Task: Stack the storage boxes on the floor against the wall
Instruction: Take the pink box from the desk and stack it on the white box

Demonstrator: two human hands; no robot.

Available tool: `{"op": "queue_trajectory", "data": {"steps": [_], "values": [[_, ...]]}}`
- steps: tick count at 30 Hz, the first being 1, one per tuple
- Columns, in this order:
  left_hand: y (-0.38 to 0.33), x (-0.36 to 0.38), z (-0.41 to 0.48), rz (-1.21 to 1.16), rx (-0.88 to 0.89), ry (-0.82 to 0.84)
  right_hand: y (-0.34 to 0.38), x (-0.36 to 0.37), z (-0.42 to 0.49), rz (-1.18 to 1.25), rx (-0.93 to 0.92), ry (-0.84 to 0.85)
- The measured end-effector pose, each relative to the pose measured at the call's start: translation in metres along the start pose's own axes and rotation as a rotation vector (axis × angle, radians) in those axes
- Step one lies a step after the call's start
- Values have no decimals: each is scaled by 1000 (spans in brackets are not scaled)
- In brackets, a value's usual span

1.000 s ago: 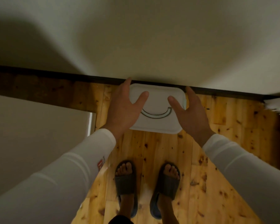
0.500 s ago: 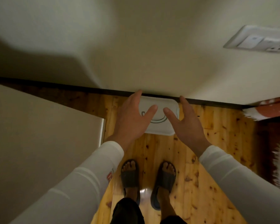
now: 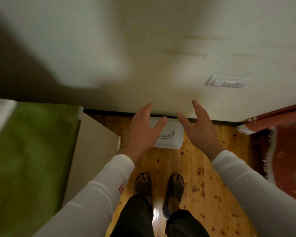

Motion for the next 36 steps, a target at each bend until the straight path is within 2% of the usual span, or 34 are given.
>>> {"op": "queue_trajectory", "data": {"steps": [7,16,25,36], "values": [[-50,-41,-32,11,82,12,59,-46,-37,9,-47,-61],[-90,-80,-81,5,103,-30,107,-83,-84,9,-104,-40],[-112,-113,-159,27,81,-152,137,-104,-142,-64,-251,39],[-112,-171,-256,46,62,-342,209,-83,-204,-111,-504,146]]}}
Point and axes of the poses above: each hand's wrist, its own z-axis towards the middle knuckle, its own x-axis out of the palm, y = z × x, the point moved 3 cm from there along z, towards the middle knuckle, and after that the axes turned 8 degrees about -z, right-handed, at the moved point
